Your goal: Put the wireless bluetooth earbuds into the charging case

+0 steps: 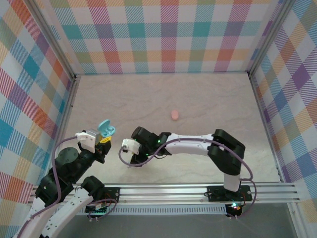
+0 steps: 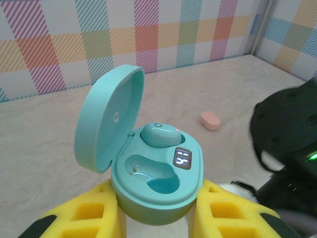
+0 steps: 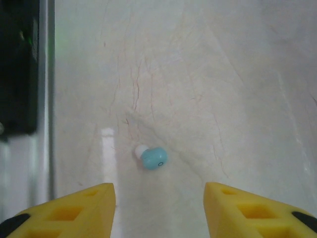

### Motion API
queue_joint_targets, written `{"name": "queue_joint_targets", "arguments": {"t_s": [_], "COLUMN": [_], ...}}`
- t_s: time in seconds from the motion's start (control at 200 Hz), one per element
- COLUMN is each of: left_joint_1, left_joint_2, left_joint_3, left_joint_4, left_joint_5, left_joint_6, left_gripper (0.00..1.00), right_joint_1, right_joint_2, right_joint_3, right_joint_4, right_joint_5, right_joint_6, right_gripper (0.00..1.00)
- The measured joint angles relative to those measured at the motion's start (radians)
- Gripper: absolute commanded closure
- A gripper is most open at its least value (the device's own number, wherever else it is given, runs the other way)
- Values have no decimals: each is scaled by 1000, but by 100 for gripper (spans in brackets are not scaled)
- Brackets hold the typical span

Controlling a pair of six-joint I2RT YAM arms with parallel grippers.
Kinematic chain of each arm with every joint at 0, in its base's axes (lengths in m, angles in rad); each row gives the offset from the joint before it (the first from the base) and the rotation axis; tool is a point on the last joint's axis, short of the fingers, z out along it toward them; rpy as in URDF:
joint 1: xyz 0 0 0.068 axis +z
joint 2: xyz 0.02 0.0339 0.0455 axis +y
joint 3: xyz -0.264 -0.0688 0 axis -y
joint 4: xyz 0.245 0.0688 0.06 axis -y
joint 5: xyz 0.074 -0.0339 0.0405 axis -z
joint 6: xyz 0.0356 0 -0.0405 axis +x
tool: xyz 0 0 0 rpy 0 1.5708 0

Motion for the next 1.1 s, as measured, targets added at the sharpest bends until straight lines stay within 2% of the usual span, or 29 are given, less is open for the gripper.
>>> {"name": "queue_joint_targets", "arguments": {"t_s": [0.11, 0.235, 0.375, 0.54, 0.83, 1.1], "left_joint_1": [0, 0, 0, 0, 0, 0], "left_joint_2": [0, 0, 0, 7, 20, 22], "left_joint_3": [8, 12, 12, 12, 25, 31], "left_joint_4": [0, 0, 0, 1, 12, 53], "left_joint_5": [-18, -46, -67, -69, -93, -96], "left_joint_6": [-4, -18, -38, -57, -80, -84], "left_gripper": [82, 82, 82, 82, 82, 82], "right_joint_1": [0, 8, 34, 58, 105, 110], "right_joint_2": [-21, -9, -1, 39, 204, 237], "right_joint_3": [21, 36, 42, 61, 205, 245], "right_joint_4": [-63, -163, -257, -271, -276, -325], "right_joint_5": [27, 63, 114, 119, 116, 159], "right_joint_6": [248, 509, 730, 949, 1177, 1214], "right_gripper": [56, 53, 53, 54, 57, 61]}}
